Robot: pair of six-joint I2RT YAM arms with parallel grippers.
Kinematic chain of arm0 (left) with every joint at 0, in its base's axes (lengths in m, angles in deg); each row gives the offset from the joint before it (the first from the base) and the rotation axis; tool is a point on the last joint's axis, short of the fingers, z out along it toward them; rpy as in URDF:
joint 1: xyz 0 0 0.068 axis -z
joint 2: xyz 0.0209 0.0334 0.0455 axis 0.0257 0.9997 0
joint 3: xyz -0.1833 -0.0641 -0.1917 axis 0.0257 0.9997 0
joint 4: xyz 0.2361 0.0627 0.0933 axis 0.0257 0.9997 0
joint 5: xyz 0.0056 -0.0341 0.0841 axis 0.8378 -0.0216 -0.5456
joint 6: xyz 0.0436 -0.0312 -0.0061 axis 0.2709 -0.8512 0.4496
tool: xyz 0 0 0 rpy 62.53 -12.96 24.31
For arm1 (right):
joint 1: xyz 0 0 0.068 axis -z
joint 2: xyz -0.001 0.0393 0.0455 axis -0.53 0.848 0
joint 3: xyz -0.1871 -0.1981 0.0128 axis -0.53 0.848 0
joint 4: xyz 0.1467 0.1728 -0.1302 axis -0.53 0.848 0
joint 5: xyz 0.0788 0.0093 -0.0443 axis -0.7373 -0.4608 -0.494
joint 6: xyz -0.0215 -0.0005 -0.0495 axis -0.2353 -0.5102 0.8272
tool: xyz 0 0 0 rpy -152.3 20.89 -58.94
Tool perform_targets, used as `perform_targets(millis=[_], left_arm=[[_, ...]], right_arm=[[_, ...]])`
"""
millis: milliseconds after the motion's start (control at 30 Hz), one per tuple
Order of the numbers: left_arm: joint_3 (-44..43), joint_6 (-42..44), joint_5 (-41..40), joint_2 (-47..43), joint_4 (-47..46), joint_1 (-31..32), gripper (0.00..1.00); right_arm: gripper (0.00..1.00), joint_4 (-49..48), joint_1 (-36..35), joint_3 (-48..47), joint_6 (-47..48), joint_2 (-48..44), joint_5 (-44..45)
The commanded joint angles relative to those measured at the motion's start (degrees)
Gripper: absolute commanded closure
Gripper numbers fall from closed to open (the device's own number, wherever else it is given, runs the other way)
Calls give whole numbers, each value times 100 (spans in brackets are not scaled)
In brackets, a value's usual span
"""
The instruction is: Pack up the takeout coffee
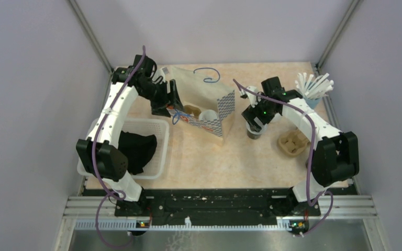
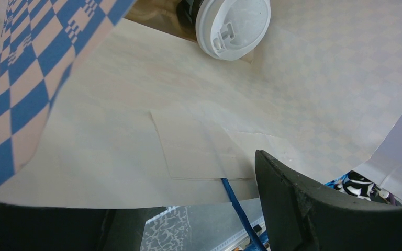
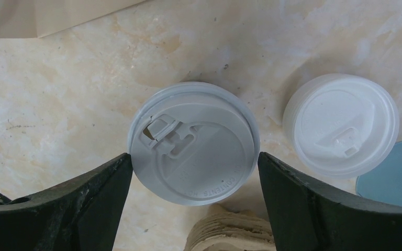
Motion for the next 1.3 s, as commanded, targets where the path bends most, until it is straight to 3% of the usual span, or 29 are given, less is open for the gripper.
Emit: perform_targets(millis=[0,500,833,1267], left_arm=[[-13,82,60,36,-139,-4,24],[-19,91,60,31,-128,-4,24],[-21,83,43,45,-139,-4,24],[78,-143,-71,-106,-196,-4,18]], right_arm=[[12,-156,-37,50,10,-14,-110],[15,-177,-31,76,-22,60,-195],[32,30,-39,-300,-190,-151,-59],[33,35,-55,-285,-1800,-1513,842]])
